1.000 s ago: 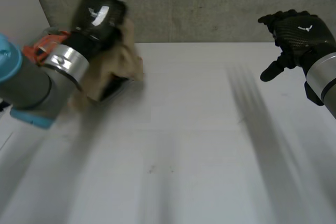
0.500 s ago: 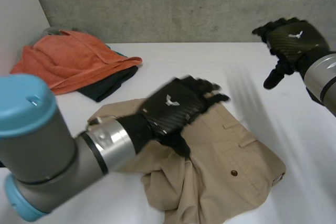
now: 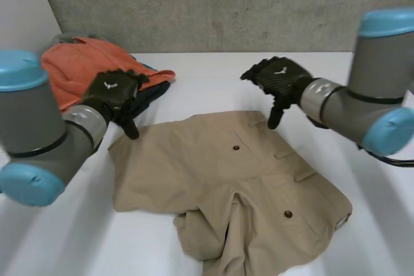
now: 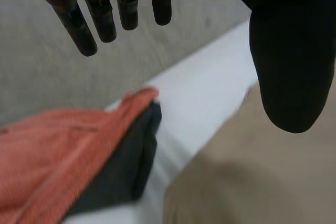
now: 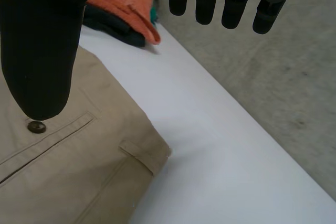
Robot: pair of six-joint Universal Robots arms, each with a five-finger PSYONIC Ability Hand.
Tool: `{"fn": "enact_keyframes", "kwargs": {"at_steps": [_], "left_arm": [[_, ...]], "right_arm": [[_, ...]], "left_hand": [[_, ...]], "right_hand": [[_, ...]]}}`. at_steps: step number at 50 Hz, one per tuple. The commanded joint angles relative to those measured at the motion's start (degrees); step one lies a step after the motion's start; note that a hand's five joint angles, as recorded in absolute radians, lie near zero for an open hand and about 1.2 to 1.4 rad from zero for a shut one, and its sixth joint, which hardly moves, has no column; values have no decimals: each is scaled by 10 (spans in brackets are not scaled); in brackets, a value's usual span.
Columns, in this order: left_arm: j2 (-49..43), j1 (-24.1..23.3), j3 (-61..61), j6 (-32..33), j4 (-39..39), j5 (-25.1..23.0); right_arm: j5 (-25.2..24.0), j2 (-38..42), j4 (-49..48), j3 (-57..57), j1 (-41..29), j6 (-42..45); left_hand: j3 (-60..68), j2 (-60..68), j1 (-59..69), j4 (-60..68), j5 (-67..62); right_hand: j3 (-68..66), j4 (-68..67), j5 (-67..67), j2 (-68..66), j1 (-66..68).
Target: Fold the laundry.
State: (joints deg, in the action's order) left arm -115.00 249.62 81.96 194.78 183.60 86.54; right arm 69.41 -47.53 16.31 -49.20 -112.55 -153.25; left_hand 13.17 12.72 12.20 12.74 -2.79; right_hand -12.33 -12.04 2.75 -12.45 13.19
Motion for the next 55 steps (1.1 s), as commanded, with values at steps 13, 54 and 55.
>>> {"fn": "enact_keyframes", "kwargs": {"at_steps": [13, 54, 55], "left_arm": [[-225, 27, -196, 46, -97, -5], [144, -91, -37, 125, -79, -1], [139, -90, -37, 126, -76, -1]], "right_arm": [[14, 234, -22, 238, -21, -21], [32, 174, -63, 211, -21, -92], [40, 143, -66, 184, -16, -86]], "left_hand": [[407, 412, 417, 412, -411], [668, 673, 678, 673, -672], [668, 673, 678, 673, -672]], "right_hand": [[-60, -63, 56, -59, 51], [-677, -680, 673, -675, 668], [-677, -680, 673, -675, 668]]}}
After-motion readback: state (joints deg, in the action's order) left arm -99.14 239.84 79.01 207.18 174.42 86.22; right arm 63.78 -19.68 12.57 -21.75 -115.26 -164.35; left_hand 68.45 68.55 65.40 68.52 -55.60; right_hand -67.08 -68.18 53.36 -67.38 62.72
